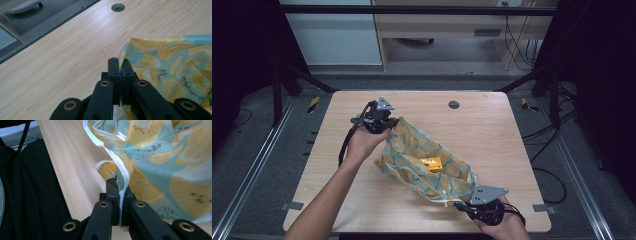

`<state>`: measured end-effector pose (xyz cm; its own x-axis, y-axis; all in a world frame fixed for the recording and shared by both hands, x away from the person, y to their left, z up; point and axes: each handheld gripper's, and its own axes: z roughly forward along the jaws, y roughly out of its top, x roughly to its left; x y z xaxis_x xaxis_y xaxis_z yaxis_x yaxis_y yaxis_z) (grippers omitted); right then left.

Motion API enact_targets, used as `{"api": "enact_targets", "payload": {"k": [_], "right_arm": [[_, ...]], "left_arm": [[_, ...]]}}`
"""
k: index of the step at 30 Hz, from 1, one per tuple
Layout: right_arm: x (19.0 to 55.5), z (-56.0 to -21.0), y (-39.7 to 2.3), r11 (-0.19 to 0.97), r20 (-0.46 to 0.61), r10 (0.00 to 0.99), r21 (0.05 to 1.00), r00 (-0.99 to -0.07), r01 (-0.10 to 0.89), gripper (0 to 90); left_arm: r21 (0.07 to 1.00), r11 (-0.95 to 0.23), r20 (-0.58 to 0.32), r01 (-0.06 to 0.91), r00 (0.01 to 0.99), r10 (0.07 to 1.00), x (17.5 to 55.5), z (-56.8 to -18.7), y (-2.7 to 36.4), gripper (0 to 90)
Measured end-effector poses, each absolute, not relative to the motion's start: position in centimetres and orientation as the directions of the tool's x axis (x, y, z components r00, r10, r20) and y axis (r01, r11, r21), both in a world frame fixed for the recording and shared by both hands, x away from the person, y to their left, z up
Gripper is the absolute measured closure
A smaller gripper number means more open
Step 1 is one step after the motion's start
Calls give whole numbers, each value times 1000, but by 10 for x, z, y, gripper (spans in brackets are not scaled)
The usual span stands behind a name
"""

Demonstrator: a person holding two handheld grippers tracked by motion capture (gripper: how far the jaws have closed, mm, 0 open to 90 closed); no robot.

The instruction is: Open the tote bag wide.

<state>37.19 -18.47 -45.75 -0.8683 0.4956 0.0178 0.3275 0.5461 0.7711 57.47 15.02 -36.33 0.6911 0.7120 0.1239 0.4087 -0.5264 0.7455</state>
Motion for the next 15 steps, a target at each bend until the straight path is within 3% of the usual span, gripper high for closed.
{"api": "enact_targets", "payload": {"k": [15], "right_arm": [[376,-471,-198,548,49,502,755,-864,361,896]], "left_arm": [[680,-552,76,484,701,709,582,-414,147,893]]}}
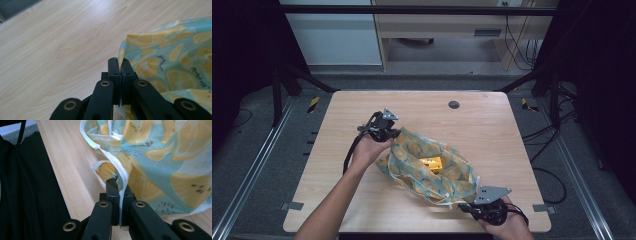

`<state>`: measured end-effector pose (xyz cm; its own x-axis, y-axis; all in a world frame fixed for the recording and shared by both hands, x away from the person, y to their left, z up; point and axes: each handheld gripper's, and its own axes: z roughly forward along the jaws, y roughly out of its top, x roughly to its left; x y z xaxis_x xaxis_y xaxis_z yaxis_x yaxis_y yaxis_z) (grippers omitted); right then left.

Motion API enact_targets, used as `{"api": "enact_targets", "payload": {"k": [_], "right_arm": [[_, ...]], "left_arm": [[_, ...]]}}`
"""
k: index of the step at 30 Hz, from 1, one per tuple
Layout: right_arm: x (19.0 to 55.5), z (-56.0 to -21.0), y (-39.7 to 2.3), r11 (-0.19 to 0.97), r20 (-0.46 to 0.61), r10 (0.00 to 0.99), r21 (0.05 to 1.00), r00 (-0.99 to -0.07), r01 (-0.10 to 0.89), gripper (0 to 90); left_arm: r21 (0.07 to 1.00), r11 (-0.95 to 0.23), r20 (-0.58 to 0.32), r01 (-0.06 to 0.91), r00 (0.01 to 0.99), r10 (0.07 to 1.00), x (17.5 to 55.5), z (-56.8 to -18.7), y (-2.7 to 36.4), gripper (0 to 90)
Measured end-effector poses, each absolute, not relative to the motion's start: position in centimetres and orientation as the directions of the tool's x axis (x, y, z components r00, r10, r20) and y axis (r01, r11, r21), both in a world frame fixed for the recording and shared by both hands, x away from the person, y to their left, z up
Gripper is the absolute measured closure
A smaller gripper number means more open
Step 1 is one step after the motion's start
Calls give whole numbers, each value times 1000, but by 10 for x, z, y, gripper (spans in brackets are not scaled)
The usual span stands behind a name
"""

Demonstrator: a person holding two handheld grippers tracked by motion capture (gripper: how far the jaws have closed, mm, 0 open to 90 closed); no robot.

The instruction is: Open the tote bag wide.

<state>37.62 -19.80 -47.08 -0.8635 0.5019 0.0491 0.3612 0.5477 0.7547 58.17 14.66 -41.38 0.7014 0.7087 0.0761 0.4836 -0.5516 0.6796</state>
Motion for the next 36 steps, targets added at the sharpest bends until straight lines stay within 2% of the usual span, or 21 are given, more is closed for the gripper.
{"api": "enact_targets", "payload": {"k": [18,36], "right_arm": [[380,-478,-209,569,72,513,718,-855,401,897],[383,-481,-211,609,67,538,658,-840,443,899]], "left_arm": [[639,-560,43,528,702,711,574,-452,152,892],[615,-583,58,531,707,705,568,-465,162,895]]}}
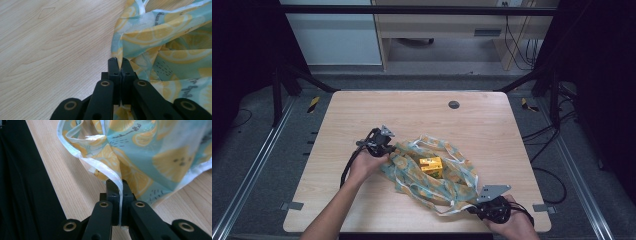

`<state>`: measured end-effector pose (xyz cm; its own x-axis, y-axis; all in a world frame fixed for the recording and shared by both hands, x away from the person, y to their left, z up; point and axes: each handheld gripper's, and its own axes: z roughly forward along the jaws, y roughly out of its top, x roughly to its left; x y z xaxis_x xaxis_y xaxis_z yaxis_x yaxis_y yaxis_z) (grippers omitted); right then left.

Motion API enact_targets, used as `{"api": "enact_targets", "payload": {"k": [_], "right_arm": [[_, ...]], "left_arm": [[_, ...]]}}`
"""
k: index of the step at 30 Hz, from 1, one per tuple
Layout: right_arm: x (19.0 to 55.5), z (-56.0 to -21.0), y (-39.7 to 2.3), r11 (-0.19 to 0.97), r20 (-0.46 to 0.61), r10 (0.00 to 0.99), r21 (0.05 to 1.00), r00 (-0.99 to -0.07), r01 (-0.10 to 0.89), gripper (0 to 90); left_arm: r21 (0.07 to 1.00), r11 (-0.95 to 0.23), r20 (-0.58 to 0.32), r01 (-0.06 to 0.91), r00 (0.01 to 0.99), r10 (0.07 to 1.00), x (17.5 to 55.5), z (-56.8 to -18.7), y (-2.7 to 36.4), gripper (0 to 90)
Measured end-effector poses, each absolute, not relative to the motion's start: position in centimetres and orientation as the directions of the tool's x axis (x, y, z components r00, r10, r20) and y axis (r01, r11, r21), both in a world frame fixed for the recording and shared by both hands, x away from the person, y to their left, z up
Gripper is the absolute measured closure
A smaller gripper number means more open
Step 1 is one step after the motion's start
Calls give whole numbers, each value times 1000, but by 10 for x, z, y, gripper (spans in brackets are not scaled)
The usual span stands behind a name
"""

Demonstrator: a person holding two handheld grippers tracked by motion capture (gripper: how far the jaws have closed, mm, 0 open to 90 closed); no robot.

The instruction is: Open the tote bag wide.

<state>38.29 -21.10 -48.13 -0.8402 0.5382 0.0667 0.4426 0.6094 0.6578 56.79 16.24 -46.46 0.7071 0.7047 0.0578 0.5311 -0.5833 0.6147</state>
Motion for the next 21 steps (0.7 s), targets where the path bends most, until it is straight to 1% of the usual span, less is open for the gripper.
{"api": "enact_targets", "payload": {"k": [3,10,21], "right_arm": [[383,-481,-212,613,67,539,653,-840,445,900],[384,-481,-215,620,66,541,643,-838,450,900],[386,-481,-218,608,73,554,644,-829,464,900]], "left_arm": [[612,-584,59,533,706,706,568,-464,163,897],[600,-607,94,521,707,700,566,-465,162,900],[604,-591,78,534,699,711,567,-468,166,899]]}}
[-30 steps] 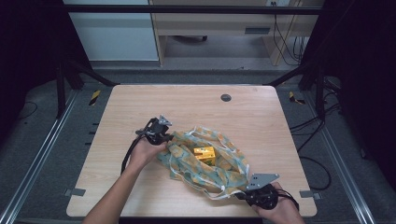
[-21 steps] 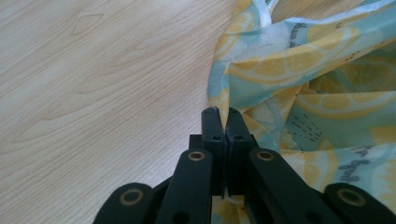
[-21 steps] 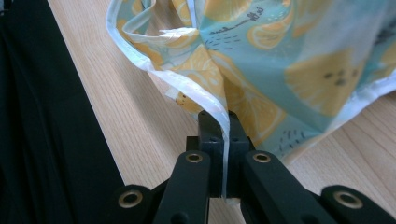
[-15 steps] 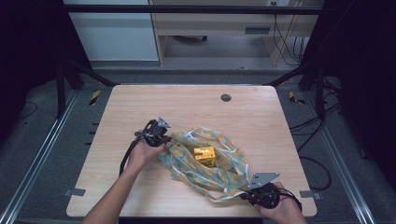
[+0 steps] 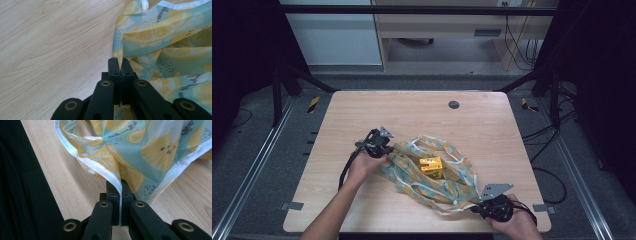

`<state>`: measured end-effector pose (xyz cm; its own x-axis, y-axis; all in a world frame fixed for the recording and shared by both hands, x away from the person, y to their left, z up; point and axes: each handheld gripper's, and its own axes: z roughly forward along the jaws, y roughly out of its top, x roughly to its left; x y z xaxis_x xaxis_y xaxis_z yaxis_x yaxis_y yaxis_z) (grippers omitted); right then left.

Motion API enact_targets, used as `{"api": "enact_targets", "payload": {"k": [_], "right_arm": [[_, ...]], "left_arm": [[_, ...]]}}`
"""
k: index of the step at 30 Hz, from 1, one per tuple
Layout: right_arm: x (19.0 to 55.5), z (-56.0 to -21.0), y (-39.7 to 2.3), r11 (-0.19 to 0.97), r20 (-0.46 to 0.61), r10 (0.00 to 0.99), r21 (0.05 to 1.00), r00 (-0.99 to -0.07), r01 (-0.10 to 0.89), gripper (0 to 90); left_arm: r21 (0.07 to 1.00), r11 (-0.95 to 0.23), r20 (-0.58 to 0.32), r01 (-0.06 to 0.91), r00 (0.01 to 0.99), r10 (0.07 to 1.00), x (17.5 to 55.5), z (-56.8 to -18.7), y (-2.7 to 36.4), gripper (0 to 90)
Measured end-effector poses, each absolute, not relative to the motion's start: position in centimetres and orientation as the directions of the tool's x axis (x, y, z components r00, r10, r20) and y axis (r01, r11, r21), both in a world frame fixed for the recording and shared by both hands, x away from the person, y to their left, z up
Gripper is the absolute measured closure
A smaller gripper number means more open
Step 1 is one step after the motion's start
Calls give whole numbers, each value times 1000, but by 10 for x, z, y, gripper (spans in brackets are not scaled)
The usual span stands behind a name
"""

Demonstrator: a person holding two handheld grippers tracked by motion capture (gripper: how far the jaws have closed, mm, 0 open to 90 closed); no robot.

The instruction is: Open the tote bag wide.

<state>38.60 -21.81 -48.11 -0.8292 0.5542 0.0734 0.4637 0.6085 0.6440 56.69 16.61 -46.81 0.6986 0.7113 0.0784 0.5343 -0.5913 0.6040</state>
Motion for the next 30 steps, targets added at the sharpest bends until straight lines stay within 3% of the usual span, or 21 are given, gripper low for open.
{"api": "enact_targets", "payload": {"k": [27,30], "right_arm": [[382,-480,-220,605,77,554,647,-829,465,900],[383,-478,-220,597,71,563,654,-824,464,898]], "left_arm": [[600,-593,103,537,683,723,564,-470,169,900],[614,-607,123,505,698,705,561,-467,170,898]]}}
